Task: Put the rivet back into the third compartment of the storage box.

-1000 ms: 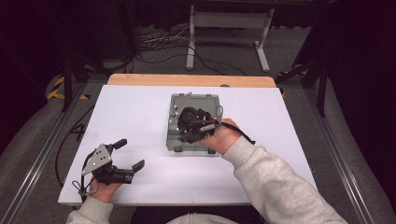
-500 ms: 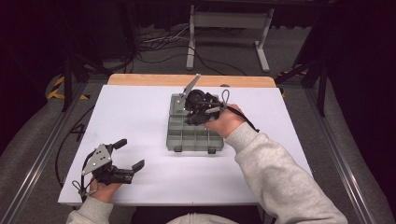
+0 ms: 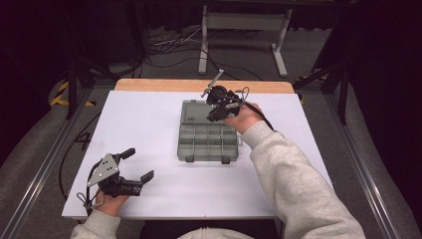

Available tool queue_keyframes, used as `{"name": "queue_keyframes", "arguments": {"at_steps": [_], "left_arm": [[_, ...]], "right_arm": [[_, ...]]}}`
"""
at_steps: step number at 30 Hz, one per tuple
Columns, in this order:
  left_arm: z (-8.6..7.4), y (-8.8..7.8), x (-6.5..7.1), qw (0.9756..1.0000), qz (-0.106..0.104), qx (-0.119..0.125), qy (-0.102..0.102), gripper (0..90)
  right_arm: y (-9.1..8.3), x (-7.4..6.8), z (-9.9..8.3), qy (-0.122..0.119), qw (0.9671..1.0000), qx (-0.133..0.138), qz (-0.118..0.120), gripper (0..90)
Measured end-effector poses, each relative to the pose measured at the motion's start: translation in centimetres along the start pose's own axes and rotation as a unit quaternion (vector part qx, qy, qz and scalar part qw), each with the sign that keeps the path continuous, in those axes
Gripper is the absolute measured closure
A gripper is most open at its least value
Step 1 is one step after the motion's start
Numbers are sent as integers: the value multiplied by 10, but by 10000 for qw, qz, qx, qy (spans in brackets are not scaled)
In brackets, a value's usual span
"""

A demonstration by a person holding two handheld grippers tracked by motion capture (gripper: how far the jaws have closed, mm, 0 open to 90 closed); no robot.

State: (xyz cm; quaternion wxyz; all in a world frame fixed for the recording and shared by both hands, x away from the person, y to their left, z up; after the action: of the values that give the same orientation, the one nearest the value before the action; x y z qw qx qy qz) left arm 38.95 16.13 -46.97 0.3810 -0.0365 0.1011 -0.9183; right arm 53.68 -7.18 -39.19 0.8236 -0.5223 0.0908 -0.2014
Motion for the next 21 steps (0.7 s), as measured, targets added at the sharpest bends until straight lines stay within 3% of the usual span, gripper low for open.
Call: {"name": "queue_keyframes", "arguments": {"at_steps": [8, 21], "left_arm": [[0, 0, 0, 10000, 4, 4, -27, 3], [0, 0, 0, 10000, 0, -9, -37, 3]], "right_arm": [[17, 15, -11, 223, 9997, -78, 1, 765], [43, 17, -27, 356, 9990, -269, 101, 765]]}}
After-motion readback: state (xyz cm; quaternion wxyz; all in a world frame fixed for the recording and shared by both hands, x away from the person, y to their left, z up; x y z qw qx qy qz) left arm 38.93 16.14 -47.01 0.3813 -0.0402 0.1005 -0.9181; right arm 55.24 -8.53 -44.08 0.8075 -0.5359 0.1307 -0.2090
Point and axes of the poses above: each handheld gripper's, and its own axes: y roughly forward along the jaws, z roughly out of its top, x roughly to its right, the point moved 9 cm from there along y, roughly forward along the jaws, and after that the axes turned 4 degrees about z, right-handed, at the moved point
